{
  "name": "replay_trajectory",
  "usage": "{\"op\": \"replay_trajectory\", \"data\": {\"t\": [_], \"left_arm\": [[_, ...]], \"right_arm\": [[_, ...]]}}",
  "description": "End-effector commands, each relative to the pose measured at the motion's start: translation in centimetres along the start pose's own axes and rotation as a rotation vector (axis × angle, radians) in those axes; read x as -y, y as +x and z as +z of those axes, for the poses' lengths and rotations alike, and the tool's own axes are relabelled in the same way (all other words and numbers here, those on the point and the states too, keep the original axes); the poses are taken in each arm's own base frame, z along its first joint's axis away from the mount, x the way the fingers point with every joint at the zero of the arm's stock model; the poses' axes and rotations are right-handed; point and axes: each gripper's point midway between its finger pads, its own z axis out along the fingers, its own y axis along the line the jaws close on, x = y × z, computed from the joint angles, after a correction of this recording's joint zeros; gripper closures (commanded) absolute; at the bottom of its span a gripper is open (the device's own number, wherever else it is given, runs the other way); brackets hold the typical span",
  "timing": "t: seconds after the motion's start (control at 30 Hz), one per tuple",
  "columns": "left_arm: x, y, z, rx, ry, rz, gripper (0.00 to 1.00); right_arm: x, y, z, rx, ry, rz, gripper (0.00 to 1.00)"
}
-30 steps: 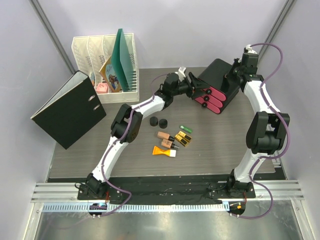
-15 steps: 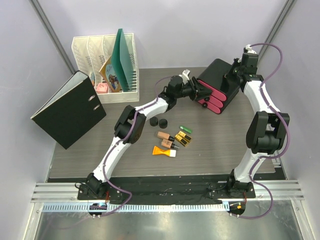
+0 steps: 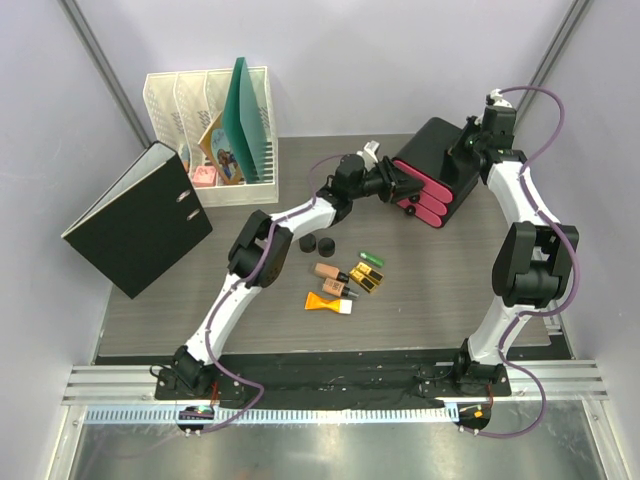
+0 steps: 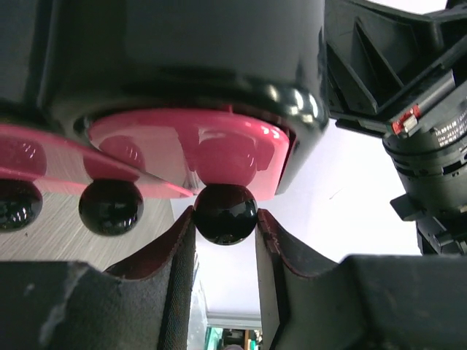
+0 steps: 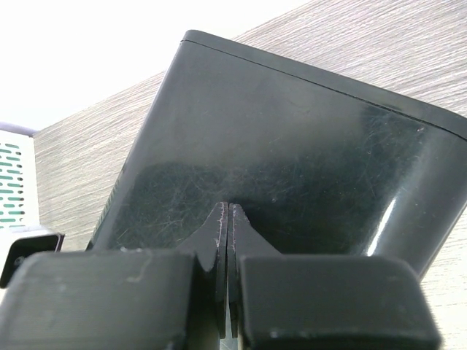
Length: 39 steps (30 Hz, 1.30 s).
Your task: Organize the makeup
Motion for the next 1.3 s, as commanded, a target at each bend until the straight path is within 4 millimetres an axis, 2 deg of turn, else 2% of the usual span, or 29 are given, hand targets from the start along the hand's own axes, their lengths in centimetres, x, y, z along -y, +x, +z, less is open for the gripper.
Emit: {"op": "replay_trajectory", "data": {"t": [0.0, 0.07, 0.1, 0.13, 0.17, 0.2, 0.23, 0.3, 0.37, 0.4, 0.47, 0.6, 0.67, 0.7, 0.8, 0.83, 0.87, 1.0, 1.1, 1.13, 1.27], "left_arm": [[2.5, -0.2, -1.9, 0.019, 0.023, 0.048, 1.00], [2.6, -0.1, -2.7, 0.022, 0.019, 0.053, 1.00], [1.7, 0.3, -3.1, 0.019, 0.000, 0.045, 1.00], [2.7, 0.2, -3.6, 0.023, 0.014, 0.066, 1.00], [2.9, 0.5, -4.0, 0.015, 0.012, 0.072, 1.00], [2.1, 0.9, -4.5, 0.003, -0.005, 0.072, 1.00], [3.4, 1.1, -5.0, -0.001, 0.004, 0.087, 1.00], [2.5, 1.8, -5.9, -0.003, -0.028, 0.099, 1.00], [3.3, 2.2, -6.8, -0.008, -0.039, 0.129, 1.00], [2.4, 2.5, -7.3, -0.010, -0.063, 0.124, 1.00], [2.3, 2.8, -7.8, -0.013, -0.089, 0.141, 1.00], [0.4, 3.4, -8.4, -0.034, -0.160, 0.135, 0.99], [-0.1, 3.6, -8.6, -0.040, -0.178, 0.132, 0.88], [-0.4, 3.6, -8.7, -0.040, -0.188, 0.135, 0.79], [-0.6, 3.7, -8.7, -0.043, -0.201, 0.142, 0.59], [-0.4, 3.6, -8.8, -0.043, -0.201, 0.157, 0.48], [-0.3, 3.6, -8.8, -0.047, -0.203, 0.165, 0.45], [1.1, 3.8, -9.7, -0.053, -0.209, 0.225, 0.19], [1.6, 4.0, -10.5, -0.059, -0.216, 0.280, 0.16], [2.5, 4.1, -11.1, -0.058, -0.227, 0.299, 0.16], [3.8, 4.4, -13.1, -0.086, -0.277, 0.449, 0.15]], "right_arm": [[3.3, 9.6, 0.1, -0.305, 0.112, -0.001, 0.99], [3.3, 9.8, 0.0, -0.309, 0.114, -0.003, 0.99], [3.3, 9.8, 0.1, -0.310, 0.114, -0.006, 0.99], [3.3, 10.0, 0.1, -0.315, 0.113, -0.005, 0.99], [3.3, 10.0, 0.1, -0.316, 0.113, -0.009, 0.99], [3.3, 10.1, 0.1, -0.321, 0.113, -0.010, 0.99], [3.4, 10.2, 0.1, -0.322, 0.117, -0.010, 0.99], [3.3, 10.3, 0.2, -0.324, 0.115, -0.012, 0.99], [3.3, 10.4, 0.1, -0.328, 0.114, -0.014, 0.99], [3.3, 10.4, 0.1, -0.328, 0.114, -0.017, 0.99], [3.3, 10.4, 0.2, -0.327, 0.116, -0.016, 0.99], [3.2, 10.6, 0.4, -0.334, 0.112, -0.017, 0.99], [3.2, 10.6, 0.4, -0.335, 0.112, -0.020, 0.99], [3.2, 10.5, 0.4, -0.333, 0.115, -0.021, 0.99], [3.3, 10.7, 0.4, -0.338, 0.115, -0.020, 0.99], [3.3, 10.7, 0.5, -0.338, 0.115, -0.021, 0.99], [3.3, 10.6, 0.4, -0.336, 0.114, -0.023, 0.99], [3.4, 10.7, 0.5, -0.338, 0.118, -0.023, 0.99], [3.4, 10.8, 0.5, -0.342, 0.117, -0.024, 0.99], [3.3, 10.8, 0.5, -0.342, 0.116, -0.025, 0.99], [3.4, 10.9, 0.6, -0.343, 0.118, -0.024, 0.99]]}}
